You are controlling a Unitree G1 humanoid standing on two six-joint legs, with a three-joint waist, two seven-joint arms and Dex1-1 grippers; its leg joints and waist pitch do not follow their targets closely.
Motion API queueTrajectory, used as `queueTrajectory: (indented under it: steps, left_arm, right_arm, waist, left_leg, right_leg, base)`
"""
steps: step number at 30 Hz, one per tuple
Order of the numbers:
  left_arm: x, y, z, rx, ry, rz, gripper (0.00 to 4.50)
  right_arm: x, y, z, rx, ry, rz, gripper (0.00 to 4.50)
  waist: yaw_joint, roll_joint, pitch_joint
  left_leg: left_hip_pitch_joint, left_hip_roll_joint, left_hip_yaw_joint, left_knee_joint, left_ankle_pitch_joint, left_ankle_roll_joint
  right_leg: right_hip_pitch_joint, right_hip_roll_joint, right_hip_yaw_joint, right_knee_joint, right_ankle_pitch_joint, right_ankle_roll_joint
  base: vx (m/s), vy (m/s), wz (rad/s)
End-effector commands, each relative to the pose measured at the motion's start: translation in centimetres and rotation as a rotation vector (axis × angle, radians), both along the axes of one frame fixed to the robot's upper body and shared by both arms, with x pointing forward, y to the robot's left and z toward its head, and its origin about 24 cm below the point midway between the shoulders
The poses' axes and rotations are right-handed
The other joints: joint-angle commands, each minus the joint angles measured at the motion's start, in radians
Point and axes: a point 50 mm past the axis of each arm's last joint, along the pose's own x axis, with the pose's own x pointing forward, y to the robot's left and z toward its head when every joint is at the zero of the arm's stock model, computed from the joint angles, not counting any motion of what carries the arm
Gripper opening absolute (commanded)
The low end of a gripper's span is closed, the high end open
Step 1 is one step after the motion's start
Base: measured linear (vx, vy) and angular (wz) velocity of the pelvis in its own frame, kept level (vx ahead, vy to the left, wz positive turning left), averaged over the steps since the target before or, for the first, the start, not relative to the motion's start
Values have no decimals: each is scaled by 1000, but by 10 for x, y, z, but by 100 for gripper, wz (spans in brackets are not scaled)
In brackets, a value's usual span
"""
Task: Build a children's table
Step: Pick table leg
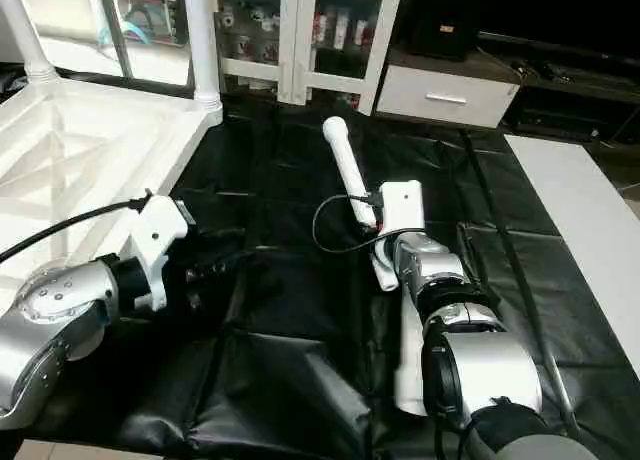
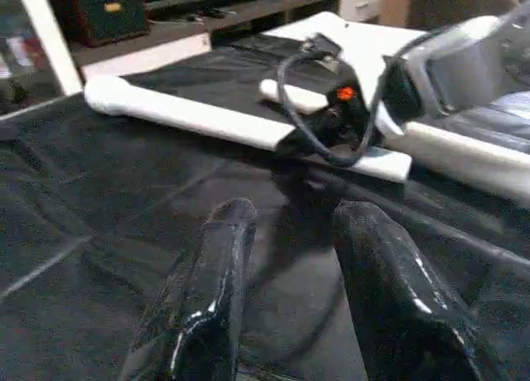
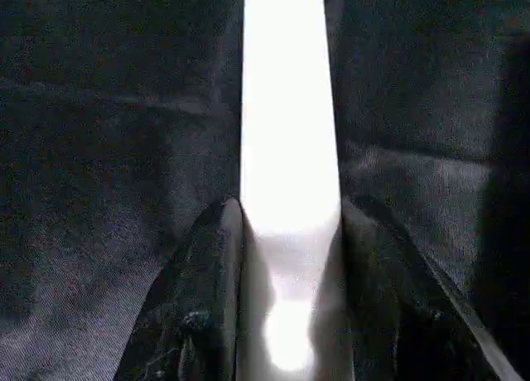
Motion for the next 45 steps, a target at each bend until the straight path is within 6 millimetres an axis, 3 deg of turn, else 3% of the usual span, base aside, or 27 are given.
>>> queueTrajectory:
  steps: [1, 15, 21, 23, 24, 27, 29, 30, 34, 36, 41, 45]
  left_arm:
    - [5, 1, 6, -8, -40, 31, 190]
    - [26, 5, 17, -69, -98, 165, 190]
    - [29, -5, 28, -255, -64, 161, 190]
    - [30, -11, 36, -388, -37, 158, 190]
    - [31, -14, 40, -446, -24, 151, 206]
    - [34, -26, 54, -659, 38, 96, 223]
    - [34, -33, 62, -720, 52, 37, 237]
    - [37, -34, 65, -731, 50, 39, 261]
    - [42, -36, 72, -728, 47, 31, 270]
    - [43, -37, 73, -732, 53, 29, 304]
    - [43, -46, 75, -785, 142, -12, 343]
    - [41, -52, 68, -801, 219, -22, 362]
  right_arm:
    - [10, 0, 20, 48, -85, -12, 144]
    - [19, 13, 50, 187, -280, 85, 140]
    - [19, 18, 82, 324, -477, 144, 139]
    - [13, 22, 89, 402, -524, 200, 139]
    - [9, 24, 92, 439, -540, 230, 139]
    - [-11, 27, 101, 632, -574, 338, 139]
    - [-23, 28, 104, 729, -574, 405, 139]
    - [-30, 28, 106, 761, -572, 441, 139]
    - [-51, 31, 109, 812, -561, 559, 139]
    - [-57, 32, 110, 824, -557, 587, 139]
    - [-78, 40, 113, 842, -533, 666, 139]
    - [-78, 42, 118, 855, -549, 649, 139]
  waist:
    - [-1, 12, -63]
    - [-1, 14, -66]
    - [3, 7, -66]
    - [8, 4, -65]
    - [7, -8, -66]
    - [13, -5, -65]
    - [15, -12, -63]
    - [17, -12, -61]
    - [24, -13, -58]
    - [24, -13, -56]
    - [26, -8, -58]
    - [27, -5, -57]
  left_leg:
    - [37, 53, -13, -78, -272, -58]
    - [37, 54, -13, -76, -241, -36]
    - [36, 54, -12, -76, -220, -22]
    - [38, 55, -9, -75, -208, -15]
    - [35, 56, -10, -75, -198, -9]
    - [37, 57, -13, -76, -184, 3]
    - [35, 56, -14, -79, -201, 2]
    - [37, 54, -13, -81, -212, -1]
    - [38, 57, -15, -84, -232, -18]
    - [36, 56, -17, -86, -231, -31]
    - [36, 55, -19, -87, -233, -53]
    - [38, 55, -19, -87, -255, -64]
  right_leg:
    - [19, -66, 38, -75, -98, -195]
    - [22, -65, 36, -72, -45, -212]
    - [24, -66, 36, -71, -37, -213]
    - [27, -65, 39, -70, -9, -209]
    - [28, -65, 38, -71, 1, -210]
    - [30, -66, 38, -72, 24, -209]
    - [30, -65, 36, -76, -2, -207]
    - [30, -63, 36, -80, -26, -201]
    - [27, -69, 39, -91, -114, -152]
    - [27, -68, 39, -94, -141, -136]
    - [24, -69, 37, -92, -132, -140]
    - [21, -69, 38, -95, -147, -140]
  base:
    - [0, 0, 0]
    - [0, 0, 0]
    - [0, 0, 0]
    - [0, 0, 0]
    - [0, 0, 0]
    - [0, 0, 0]
    - [0, 0, 0]
    - [0, 0, 0]
    - [0, 0, 0]
    - [0, 0, 0]
    - [0, 0, 0]
    - [0, 0, 0]
